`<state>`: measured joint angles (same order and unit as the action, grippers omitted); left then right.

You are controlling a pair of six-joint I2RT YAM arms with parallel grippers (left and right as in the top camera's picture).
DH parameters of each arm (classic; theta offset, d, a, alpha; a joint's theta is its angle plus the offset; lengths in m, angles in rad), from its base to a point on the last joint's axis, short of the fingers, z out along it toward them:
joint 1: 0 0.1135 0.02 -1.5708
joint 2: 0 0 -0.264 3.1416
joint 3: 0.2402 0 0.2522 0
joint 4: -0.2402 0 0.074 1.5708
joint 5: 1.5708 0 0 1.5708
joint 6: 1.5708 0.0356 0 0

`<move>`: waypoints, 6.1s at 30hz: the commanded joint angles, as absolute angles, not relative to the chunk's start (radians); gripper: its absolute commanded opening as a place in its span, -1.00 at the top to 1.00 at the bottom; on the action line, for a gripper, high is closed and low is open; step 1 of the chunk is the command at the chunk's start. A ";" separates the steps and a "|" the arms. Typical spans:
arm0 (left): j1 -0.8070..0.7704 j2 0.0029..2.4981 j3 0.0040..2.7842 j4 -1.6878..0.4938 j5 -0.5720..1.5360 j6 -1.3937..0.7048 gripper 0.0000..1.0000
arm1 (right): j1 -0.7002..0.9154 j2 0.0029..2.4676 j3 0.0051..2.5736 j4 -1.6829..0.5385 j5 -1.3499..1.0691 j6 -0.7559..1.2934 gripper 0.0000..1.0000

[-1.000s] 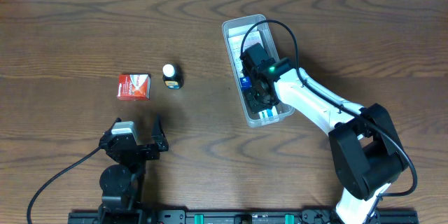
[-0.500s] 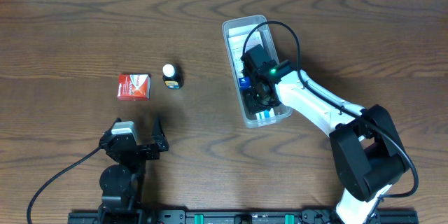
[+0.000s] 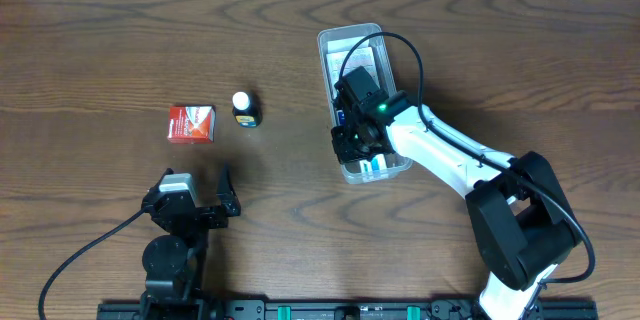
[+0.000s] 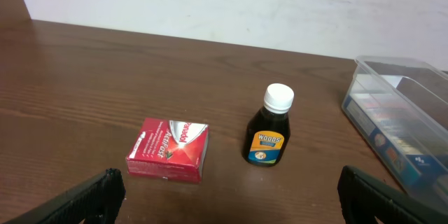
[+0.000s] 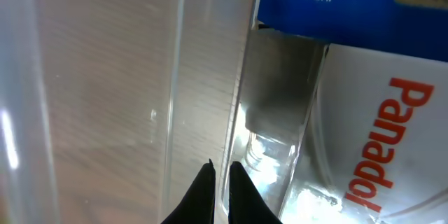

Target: Pack container

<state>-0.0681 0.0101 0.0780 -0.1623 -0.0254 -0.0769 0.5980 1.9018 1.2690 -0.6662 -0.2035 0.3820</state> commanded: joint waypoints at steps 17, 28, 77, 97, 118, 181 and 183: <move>-0.072 0.004 0.050 -0.174 -0.018 -0.064 -0.96 | 0.577 1.736 1.328 -0.567 -0.193 0.404 0.78; -0.072 0.004 0.050 -0.174 -0.018 -0.064 -0.96 | 0.242 1.551 1.328 -0.654 -0.031 0.451 -0.11; -0.072 0.004 0.050 -0.174 -0.018 -0.064 -0.96 | 0.287 1.919 1.327 -0.730 0.117 0.553 -0.86; -0.072 0.004 0.050 -0.174 -0.018 -0.064 -0.96 | 0.261 2.020 1.326 -0.770 0.101 0.591 -0.28; -0.072 0.004 0.050 -0.174 -0.018 -0.064 -0.96 | 0.352 1.553 1.330 -0.748 0.108 0.420 -0.08; -0.072 0.004 0.050 -0.114 0.012 -0.067 -0.96 | 0.012 1.393 1.332 -0.768 -0.050 0.463 -0.99; -0.071 0.008 0.063 -0.121 0.015 -0.114 -0.96 | 0.012 1.393 1.332 -0.779 -0.050 0.463 -0.99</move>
<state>-0.0685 0.0101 0.0685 -0.1226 -0.0097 -0.0807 0.0151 1.3895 1.3266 -0.7708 -0.0498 0.4633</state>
